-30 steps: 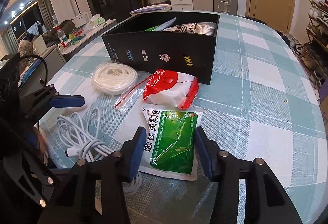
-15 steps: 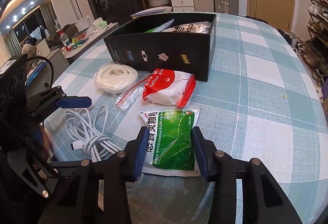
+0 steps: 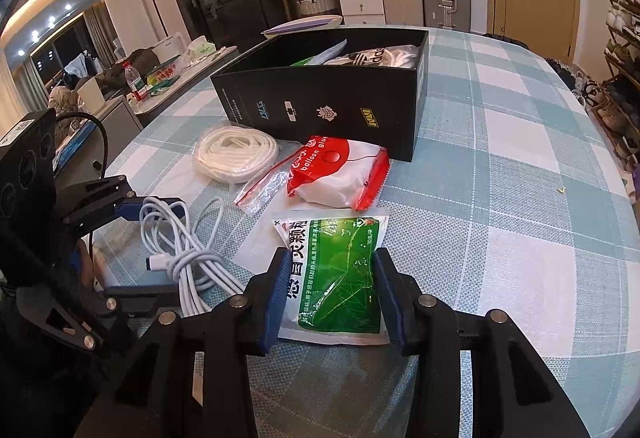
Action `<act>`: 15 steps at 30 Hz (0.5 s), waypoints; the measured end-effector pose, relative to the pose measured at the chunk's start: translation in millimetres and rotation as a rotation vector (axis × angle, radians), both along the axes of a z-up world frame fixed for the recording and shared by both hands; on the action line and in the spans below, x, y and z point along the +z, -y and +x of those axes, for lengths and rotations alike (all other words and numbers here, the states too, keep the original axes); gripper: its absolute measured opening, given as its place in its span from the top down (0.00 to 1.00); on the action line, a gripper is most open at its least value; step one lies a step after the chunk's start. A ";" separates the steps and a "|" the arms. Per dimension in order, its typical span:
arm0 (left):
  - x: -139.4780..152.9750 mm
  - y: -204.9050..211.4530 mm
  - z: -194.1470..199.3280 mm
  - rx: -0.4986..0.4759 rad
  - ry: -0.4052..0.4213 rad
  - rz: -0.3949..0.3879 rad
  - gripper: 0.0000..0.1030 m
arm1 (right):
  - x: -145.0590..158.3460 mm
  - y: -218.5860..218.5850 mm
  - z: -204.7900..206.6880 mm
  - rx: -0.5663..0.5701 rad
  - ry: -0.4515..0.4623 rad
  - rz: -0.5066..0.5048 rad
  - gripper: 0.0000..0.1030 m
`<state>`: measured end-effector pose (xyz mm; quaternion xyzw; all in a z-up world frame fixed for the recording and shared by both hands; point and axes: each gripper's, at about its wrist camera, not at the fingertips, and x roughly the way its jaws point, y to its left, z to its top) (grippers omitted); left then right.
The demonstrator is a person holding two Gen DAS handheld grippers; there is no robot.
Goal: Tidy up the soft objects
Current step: 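Grasp the white cable coil with the left gripper while the right gripper grasps the green medicine bag, then lift and carry the cable and green bag over the black box with both grippers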
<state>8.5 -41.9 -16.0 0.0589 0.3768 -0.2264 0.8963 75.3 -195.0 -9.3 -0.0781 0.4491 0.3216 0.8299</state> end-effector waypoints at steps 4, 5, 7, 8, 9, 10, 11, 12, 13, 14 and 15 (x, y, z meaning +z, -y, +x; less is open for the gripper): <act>3.4 -11.9 -2.8 0.040 0.010 -0.021 0.35 | 3.7 0.4 -3.3 0.006 0.015 0.009 0.59; 4.6 -14.3 -3.9 0.047 0.014 -0.025 0.35 | 4.7 1.1 -4.6 0.005 0.019 0.012 0.59; 7.4 -18.4 -5.6 0.061 0.026 -0.031 0.35 | 7.2 2.7 -7.3 0.007 0.029 0.022 0.59; 8.7 -20.4 -6.6 0.068 0.032 -0.034 0.35 | 8.8 3.8 -8.6 0.006 0.033 0.024 0.59; 10.5 -22.4 -7.1 0.077 0.039 -0.039 0.35 | 11.1 5.4 -10.0 0.005 0.042 0.030 0.59; 12.4 -24.2 -7.4 0.084 0.046 -0.044 0.35 | 12.8 6.3 -10.9 0.005 0.047 0.036 0.59; 14.1 -25.1 -6.6 0.090 0.051 -0.048 0.35 | 15.1 7.4 -12.0 0.004 0.056 0.044 0.59; 16.1 -26.5 -6.6 0.098 0.059 -0.051 0.35 | 18.4 8.6 -13.5 0.004 0.070 0.056 0.59; 18.3 -27.9 -6.5 0.106 0.066 -0.055 0.35 | 21.6 9.3 -14.7 0.006 0.082 0.069 0.59; 20.3 -29.1 -6.1 0.113 0.071 -0.058 0.35 | 25.3 9.8 -15.9 0.006 0.095 0.079 0.59; 22.4 -30.4 -5.8 0.124 0.079 -0.059 0.35 | 29.5 10.3 -17.3 0.004 0.110 0.091 0.59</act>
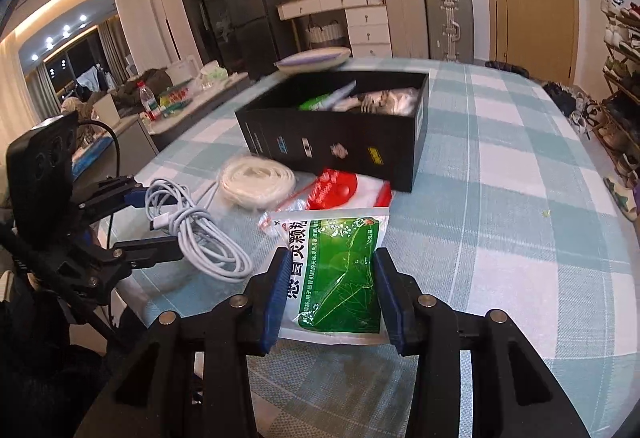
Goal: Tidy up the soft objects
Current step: 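Lift and carry the cable and green bag over the black box with both grippers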
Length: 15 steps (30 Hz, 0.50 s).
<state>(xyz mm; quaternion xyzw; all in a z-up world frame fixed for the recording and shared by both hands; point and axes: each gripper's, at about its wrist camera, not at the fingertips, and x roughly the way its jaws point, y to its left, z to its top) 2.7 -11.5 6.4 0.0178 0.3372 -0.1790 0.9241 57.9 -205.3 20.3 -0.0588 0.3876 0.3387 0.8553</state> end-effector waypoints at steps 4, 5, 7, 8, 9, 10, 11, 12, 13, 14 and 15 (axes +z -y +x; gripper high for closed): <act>8.4 -7.6 1.5 0.046 0.024 -0.014 0.35 | 12.5 2.6 -2.2 -0.009 0.047 0.038 0.59; 10.6 -9.5 1.8 0.056 0.031 -0.018 0.35 | 15.8 3.5 -2.9 -0.014 0.059 0.047 0.59; 15.1 -13.3 2.7 0.076 0.045 -0.022 0.35 | 20.7 4.7 -2.2 -0.025 0.073 0.063 0.59; 17.4 -14.8 3.7 0.086 0.051 -0.024 0.35 | 22.8 5.3 -1.6 -0.032 0.080 0.070 0.59; 19.6 -16.5 4.5 0.095 0.058 -0.027 0.35 | 24.7 6.4 -0.3 -0.038 0.085 0.076 0.59; 21.7 -18.0 5.8 0.105 0.063 -0.030 0.35 | 26.8 6.1 0.3 -0.045 0.093 0.081 0.59; 23.6 -19.4 7.2 0.113 0.068 -0.034 0.35 | 28.5 6.2 1.3 -0.049 0.096 0.086 0.59; 25.2 -20.7 9.0 0.121 0.071 -0.039 0.35 | 30.9 6.6 2.5 -0.055 0.103 0.091 0.59; 27.0 -22.4 11.2 0.131 0.074 -0.043 0.35 | 32.8 6.7 3.5 -0.060 0.108 0.095 0.59; 28.9 -23.4 13.3 0.141 0.077 -0.048 0.35 | 34.9 6.7 5.0 -0.064 0.111 0.100 0.59; 30.8 -24.7 14.8 0.150 0.081 -0.052 0.35 | 36.3 6.7 6.6 -0.068 0.114 0.102 0.59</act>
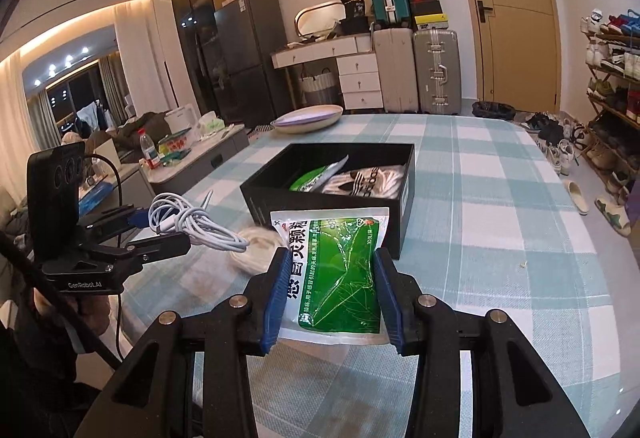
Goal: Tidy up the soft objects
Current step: 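Lift and carry the cable and green bag over the black box with both grippers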
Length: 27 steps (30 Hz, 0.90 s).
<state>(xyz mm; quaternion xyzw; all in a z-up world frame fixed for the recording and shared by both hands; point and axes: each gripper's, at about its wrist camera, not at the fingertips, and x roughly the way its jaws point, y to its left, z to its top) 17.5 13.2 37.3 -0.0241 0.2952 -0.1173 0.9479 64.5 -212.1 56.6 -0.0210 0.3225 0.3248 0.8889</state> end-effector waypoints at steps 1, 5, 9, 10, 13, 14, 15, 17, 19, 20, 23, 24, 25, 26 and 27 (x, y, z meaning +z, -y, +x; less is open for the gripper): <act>1.8 -1.1 2.3 0.008 0.004 -0.004 0.35 | 1.6 -0.2 1.3 -0.005 0.004 0.002 0.59; 9.0 -2.4 11.9 0.032 0.017 -0.008 0.34 | 7.2 -2.0 6.4 -0.015 0.016 0.009 0.59; 14.1 -4.4 21.2 0.053 0.025 -0.021 0.34 | 13.3 -5.6 8.7 -0.020 0.028 0.013 0.59; 15.2 -4.7 24.2 0.058 0.027 -0.022 0.34 | 14.5 -7.1 9.1 -0.020 0.031 0.012 0.59; 17.4 -3.1 30.3 0.060 0.032 -0.020 0.34 | 17.6 -10.8 13.2 -0.023 0.039 0.011 0.59; 18.3 -2.4 32.9 0.060 0.035 -0.016 0.34 | 18.6 -12.0 15.0 -0.025 0.040 0.012 0.59; 19.2 -1.4 35.1 0.059 0.036 -0.012 0.34 | 19.4 -13.4 17.4 -0.028 0.039 0.012 0.59; 20.5 -0.4 40.6 0.055 0.036 -0.009 0.34 | 20.8 -15.0 21.9 -0.039 0.041 0.016 0.59; 21.3 1.0 46.1 0.053 0.036 -0.002 0.34 | 21.8 -16.7 26.5 -0.046 0.040 0.018 0.59; 21.8 1.4 48.6 0.054 0.037 0.003 0.34 | 22.1 -17.6 29.5 -0.052 0.041 0.017 0.59; 23.1 3.2 54.8 0.046 0.039 0.000 0.39 | 23.4 -20.6 35.9 -0.057 0.042 0.017 0.59; 22.8 3.8 57.9 0.037 0.037 -0.003 0.44 | 23.3 -22.2 37.6 -0.057 0.041 0.016 0.59; 22.0 4.3 61.3 0.033 0.029 -0.004 0.47 | 22.9 -23.0 40.0 -0.058 0.040 0.015 0.59; 20.2 4.5 63.8 0.032 0.028 -0.005 0.47 | 22.7 -23.7 41.8 -0.059 0.039 0.016 0.59; 16.4 4.4 66.7 0.031 0.019 -0.006 0.48 | 21.5 -24.9 43.8 -0.059 0.035 0.011 0.59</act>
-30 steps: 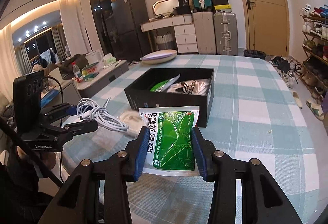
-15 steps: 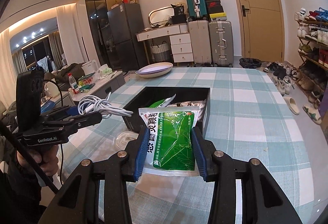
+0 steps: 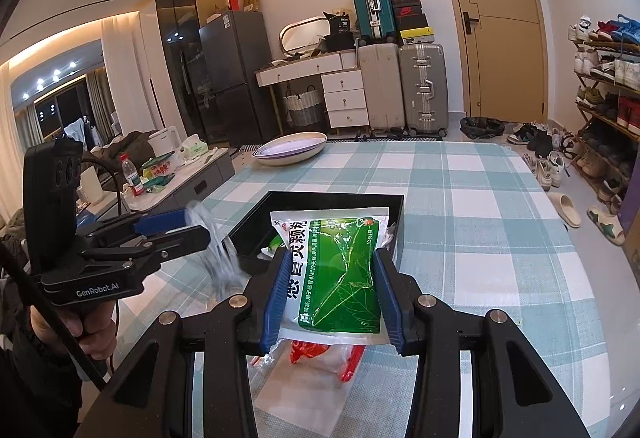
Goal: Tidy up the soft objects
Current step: 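Lift and carry the cable and green bag over the black box with both grippers, then lower the cable coil into the box and open the left gripper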
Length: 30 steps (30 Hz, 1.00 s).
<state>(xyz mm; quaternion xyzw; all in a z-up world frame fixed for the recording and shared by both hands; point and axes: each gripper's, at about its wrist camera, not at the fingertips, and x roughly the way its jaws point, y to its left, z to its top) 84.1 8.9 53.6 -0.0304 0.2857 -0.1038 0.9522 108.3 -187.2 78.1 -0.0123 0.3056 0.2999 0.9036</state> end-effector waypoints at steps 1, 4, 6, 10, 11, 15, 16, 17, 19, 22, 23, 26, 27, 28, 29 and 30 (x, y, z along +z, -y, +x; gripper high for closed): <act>-5.5 -1.6 2.8 -0.004 -0.023 -0.010 0.48 | -1.2 -0.7 1.8 -0.001 -0.004 -0.003 0.59; -21.1 -7.3 4.3 -0.018 -0.093 -0.042 0.46 | -5.4 -0.2 5.3 0.003 -0.015 -0.007 0.59; -31.6 -7.4 3.3 -0.024 -0.162 -0.031 0.33 | -7.7 1.4 6.6 0.001 -0.020 -0.013 0.59; -43.1 -3.9 -9.0 -0.045 -0.169 -0.023 0.20 | -12.3 6.0 9.7 -0.004 -0.032 -0.008 0.59; -45.0 -1.0 -10.4 -0.052 -0.169 -0.008 0.19 | -13.6 6.5 10.9 -0.005 -0.034 -0.007 0.59; -50.9 9.9 -5.5 -0.078 -0.191 0.008 0.16 | -18.3 6.7 12.9 -0.006 -0.044 -0.009 0.59; -52.1 12.9 -4.0 -0.096 -0.197 0.001 0.15 | -19.2 6.5 13.5 -0.005 -0.046 -0.010 0.59; -53.2 15.9 -3.3 -0.109 -0.202 0.001 0.15 | -19.7 6.7 13.5 -0.005 -0.047 -0.010 0.59; -56.2 22.3 -1.4 -0.124 -0.212 0.015 0.14 | -19.4 6.8 12.5 -0.005 -0.047 -0.011 0.59; -60.1 29.4 0.0 -0.127 -0.208 0.063 0.14 | -20.1 7.7 13.4 -0.007 -0.050 -0.011 0.59; -60.9 30.9 -0.3 -0.127 -0.205 0.077 0.15 | -20.2 7.8 13.5 -0.007 -0.050 -0.012 0.59; -62.7 32.6 -1.2 -0.128 -0.203 0.097 0.29 | -22.3 8.8 14.6 -0.005 -0.053 -0.013 0.59; -62.1 32.1 -2.2 -0.132 -0.198 0.095 0.32 | -22.3 8.7 14.8 -0.005 -0.053 -0.013 0.59; -61.2 31.5 -3.9 -0.138 -0.193 0.090 0.37 | -22.2 8.8 14.7 -0.005 -0.053 -0.012 0.59; -60.0 30.3 -5.4 -0.145 -0.188 0.082 0.42 | -22.7 9.1 14.7 -0.005 -0.052 -0.012 0.59; -58.2 29.0 -7.1 -0.147 -0.181 0.077 0.44 | -23.3 9.3 15.0 -0.005 -0.050 -0.012 0.59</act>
